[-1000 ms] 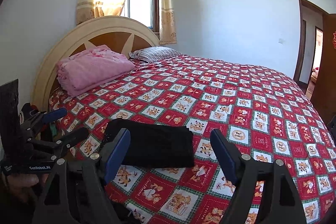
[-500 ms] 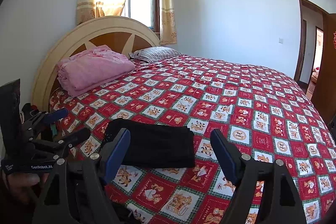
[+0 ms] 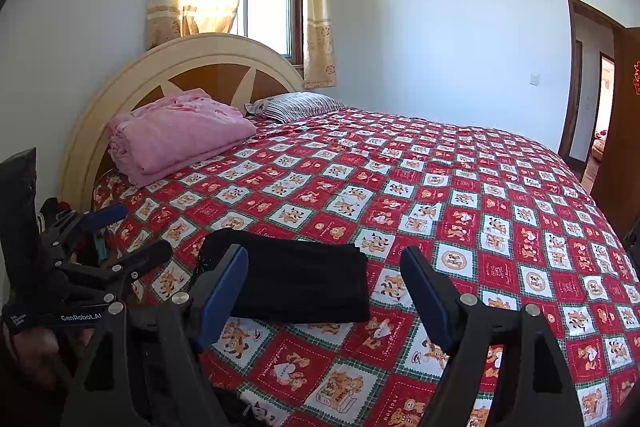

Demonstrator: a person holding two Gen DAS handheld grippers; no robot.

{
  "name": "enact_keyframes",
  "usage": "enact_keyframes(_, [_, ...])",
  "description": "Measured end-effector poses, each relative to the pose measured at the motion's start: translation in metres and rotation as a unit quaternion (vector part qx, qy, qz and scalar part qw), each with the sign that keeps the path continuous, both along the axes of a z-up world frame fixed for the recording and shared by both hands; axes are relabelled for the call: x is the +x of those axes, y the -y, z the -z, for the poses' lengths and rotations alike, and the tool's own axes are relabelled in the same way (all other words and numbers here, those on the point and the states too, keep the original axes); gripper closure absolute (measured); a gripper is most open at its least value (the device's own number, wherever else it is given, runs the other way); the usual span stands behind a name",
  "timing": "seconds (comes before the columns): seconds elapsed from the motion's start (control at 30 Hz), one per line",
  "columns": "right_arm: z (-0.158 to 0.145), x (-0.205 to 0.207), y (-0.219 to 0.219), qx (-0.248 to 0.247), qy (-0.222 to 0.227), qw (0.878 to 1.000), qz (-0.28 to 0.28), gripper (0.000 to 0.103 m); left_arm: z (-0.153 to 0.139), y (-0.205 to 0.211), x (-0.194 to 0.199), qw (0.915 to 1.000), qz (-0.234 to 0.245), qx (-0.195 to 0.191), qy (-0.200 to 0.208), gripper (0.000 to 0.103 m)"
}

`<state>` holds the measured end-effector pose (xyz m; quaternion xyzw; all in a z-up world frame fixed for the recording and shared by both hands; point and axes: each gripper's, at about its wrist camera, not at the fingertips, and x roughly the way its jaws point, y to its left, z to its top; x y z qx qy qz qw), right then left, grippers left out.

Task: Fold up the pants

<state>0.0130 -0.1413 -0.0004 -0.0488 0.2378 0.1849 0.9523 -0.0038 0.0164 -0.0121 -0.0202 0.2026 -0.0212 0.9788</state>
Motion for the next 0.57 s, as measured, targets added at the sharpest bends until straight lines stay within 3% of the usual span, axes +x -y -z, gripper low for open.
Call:
enact_keyframes(0.2, [-0.0001, -0.0002, -0.0002, -0.005, 0.001, 1.000, 0.000, 0.023, 0.0026, 0.0042, 0.0020, 0.9996, -0.016, 0.024, -0.003, 0.000])
enact_keyframes(0.57, [0.0023, 0.0022, -0.0015, -0.009, 0.000, 1.000, 0.000, 0.023, 0.0024, 0.0037, -0.0004, 0.9997, -0.011, 0.020, 0.007, 0.000])
